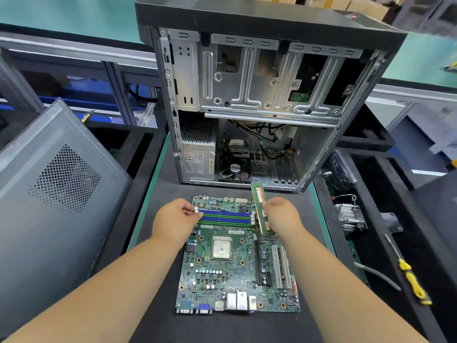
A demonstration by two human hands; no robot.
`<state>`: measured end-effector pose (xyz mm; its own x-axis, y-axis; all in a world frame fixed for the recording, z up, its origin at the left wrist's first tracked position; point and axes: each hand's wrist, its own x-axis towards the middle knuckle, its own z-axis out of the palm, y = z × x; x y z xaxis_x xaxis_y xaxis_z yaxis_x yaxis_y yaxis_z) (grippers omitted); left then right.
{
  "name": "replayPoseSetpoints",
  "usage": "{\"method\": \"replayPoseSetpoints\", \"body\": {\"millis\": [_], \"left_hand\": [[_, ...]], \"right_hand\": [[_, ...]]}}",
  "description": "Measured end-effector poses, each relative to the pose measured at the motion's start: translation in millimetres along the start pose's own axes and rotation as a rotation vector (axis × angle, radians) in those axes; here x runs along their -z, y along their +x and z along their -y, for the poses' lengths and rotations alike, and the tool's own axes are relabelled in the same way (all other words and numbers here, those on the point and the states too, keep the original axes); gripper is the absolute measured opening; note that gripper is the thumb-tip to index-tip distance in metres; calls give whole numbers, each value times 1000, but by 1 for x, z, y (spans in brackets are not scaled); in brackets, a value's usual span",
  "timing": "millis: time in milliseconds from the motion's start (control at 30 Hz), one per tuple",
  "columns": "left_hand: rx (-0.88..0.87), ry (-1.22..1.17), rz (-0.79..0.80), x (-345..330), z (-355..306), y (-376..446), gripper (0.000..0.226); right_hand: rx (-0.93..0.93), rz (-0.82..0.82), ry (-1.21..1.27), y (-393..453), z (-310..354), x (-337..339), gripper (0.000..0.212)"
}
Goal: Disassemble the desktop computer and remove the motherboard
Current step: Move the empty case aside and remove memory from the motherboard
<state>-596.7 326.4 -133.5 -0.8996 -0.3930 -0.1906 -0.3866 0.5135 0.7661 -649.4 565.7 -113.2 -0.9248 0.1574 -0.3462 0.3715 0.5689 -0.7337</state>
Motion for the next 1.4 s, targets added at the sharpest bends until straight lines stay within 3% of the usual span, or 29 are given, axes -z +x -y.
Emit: {"method": "replayPoseSetpoints", "body": {"millis": [300,467,667,933,1033,1300,1400], "left_hand": [[17,32,36,3,-4,4,16],[-40,44,-29,11,-21,9,33],[-175,-50,72,-6,-57,-9,16],[-258,-65,177,-48,-82,-31,17],[-267,-49,153,-56,-84,-34,16],[-238,-37,108,-64,-84,-40,17],[-223,-28,84,-66,-84,-44,18]], "right_hand": [[74,44,-67,-4,5,3,34],[-10,-2,128,-6,-6,27,33],[-60,-109,281,-1,-33,68,18],[-164,-293,225,32,-81,117,14],[-193,-273,223,50,-91,127,5],[-120,-161,5,82,-95,126,14],[-101,-177,-49,83,-94,123,5]]}}
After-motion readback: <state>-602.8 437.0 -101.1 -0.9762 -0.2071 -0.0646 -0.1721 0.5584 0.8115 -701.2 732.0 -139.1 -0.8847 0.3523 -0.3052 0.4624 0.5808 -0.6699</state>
